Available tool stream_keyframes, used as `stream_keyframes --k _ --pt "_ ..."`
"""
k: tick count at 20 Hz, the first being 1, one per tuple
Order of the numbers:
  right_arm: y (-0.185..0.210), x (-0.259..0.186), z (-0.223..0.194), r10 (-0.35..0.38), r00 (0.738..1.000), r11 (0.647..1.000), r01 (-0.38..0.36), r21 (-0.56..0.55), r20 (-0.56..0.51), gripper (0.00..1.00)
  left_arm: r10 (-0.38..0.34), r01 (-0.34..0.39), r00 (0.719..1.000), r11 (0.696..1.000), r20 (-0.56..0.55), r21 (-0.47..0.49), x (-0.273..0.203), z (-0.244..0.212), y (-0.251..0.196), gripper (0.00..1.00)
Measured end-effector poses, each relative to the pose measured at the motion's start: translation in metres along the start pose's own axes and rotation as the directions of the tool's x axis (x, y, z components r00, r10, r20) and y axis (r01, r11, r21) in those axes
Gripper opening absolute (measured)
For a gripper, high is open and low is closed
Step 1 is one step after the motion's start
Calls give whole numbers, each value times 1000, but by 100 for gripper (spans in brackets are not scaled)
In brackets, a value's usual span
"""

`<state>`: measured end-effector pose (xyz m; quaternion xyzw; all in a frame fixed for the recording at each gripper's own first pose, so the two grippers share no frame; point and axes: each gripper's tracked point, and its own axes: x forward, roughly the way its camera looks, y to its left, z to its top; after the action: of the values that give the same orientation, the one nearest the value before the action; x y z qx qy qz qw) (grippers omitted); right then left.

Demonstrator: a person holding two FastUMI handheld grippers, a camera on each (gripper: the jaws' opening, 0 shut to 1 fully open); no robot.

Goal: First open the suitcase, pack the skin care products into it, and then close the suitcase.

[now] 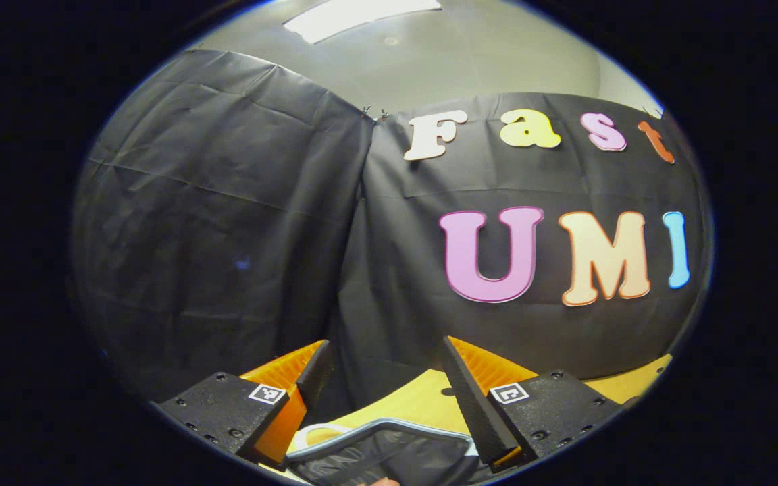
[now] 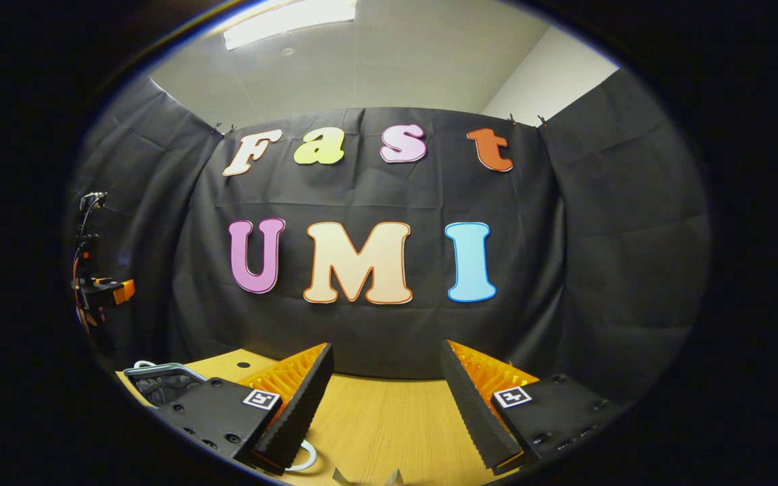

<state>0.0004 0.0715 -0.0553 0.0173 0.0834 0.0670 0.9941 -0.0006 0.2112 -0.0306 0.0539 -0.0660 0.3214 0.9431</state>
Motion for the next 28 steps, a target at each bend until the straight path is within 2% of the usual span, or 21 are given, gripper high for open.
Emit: stream_keyframes --k 4,8,9,14,17,22,28 --pt "-6 -3 -1 16 1000 1000 -16 7 1 99 -53 53 999 999 12 -7 -47 -3 -33 92" --pt "-12 -7 -4 14 1000 999 -14 30 0 99 -145 145 989 989 2 -7 -64 -3 -102 94" --pt "-12 -8 -5 17 1000 999 -17 36 0 99 -167 167 986 986 -2 -10 -72 -5 -113 92" --pt "-16 -13 -8 40 999 998 -40 53 -7 98 -284 284 958 959 -39 -16 -116 -22 -182 94" --pt "-19 -17 -11 50 999 997 -49 52 -13 99 -357 356 932 934 -61 -35 -145 -40 -218 94" --pt "-27 -24 -15 49 999 998 -48 43 -22 99 -440 437 889 898 -123 -53 -183 -77 -262 94" --pt "-36 -30 -27 27 998 1000 -26 12 -63 99 -580 587 787 809 -210 -33 -220 -130 -314 95"
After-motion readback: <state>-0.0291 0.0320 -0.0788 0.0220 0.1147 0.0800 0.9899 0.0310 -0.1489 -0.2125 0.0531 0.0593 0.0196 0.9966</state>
